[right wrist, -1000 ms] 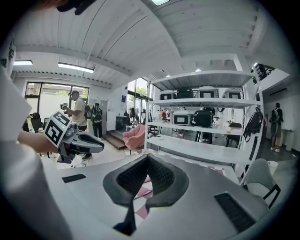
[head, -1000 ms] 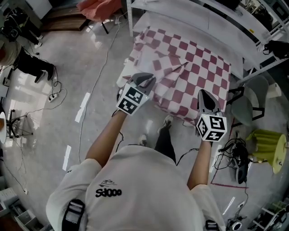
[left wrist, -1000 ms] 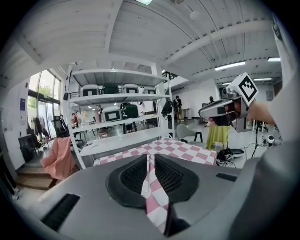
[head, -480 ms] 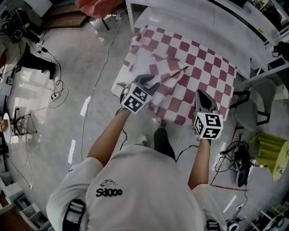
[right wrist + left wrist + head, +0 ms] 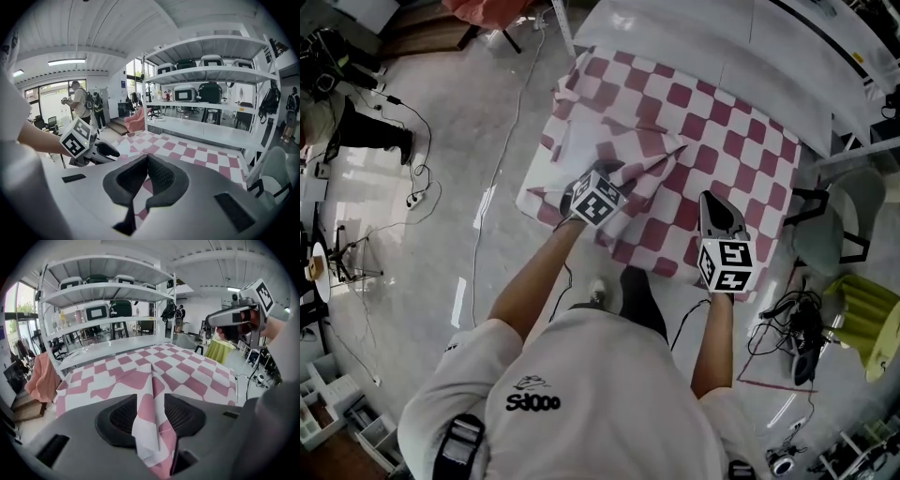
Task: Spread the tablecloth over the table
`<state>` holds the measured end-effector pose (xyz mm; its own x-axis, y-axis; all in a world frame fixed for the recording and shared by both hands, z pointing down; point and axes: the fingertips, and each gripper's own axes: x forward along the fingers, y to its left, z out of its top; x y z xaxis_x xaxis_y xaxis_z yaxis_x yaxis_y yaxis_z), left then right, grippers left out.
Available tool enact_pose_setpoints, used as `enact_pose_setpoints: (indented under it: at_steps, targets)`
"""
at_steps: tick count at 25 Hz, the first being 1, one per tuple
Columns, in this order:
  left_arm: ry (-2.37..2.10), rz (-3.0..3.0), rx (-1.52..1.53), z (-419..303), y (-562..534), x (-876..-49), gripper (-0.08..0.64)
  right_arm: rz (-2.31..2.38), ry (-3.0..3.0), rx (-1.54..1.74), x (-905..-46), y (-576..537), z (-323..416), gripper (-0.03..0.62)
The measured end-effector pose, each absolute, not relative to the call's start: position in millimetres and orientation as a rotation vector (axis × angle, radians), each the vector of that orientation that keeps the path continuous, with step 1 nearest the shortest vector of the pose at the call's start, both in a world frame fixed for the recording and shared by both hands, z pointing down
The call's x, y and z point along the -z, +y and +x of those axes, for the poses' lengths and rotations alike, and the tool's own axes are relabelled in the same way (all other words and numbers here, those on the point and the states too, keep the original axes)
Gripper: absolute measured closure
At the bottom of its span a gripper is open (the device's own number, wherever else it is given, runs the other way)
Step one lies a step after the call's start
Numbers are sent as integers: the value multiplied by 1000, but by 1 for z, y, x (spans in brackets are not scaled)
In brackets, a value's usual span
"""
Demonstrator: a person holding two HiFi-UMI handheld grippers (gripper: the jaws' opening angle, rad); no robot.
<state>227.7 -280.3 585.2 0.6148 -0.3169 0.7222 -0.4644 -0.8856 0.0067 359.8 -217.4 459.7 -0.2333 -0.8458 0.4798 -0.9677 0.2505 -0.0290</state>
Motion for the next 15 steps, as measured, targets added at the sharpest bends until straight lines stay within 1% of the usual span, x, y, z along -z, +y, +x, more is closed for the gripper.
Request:
enact_pose_setpoints:
  at_steps: [3,9,12,15]
  targets:
    - [-615,2604,-1184,238,-285,-613,342,1644,-2145,-493,-475,-226,367,569]
    - [-625,2538,-1285,241,-292,-653,342,1576,-2114,-589,-515,-237,373,569]
    - [-638,2528,-1350,238,-294,-669,366,1563,-2110,-632,-528,-241,376,569]
    - [-665,2524,-1372,233,-297,-677,428,1555,-2110,-654,-535,-245,376,569]
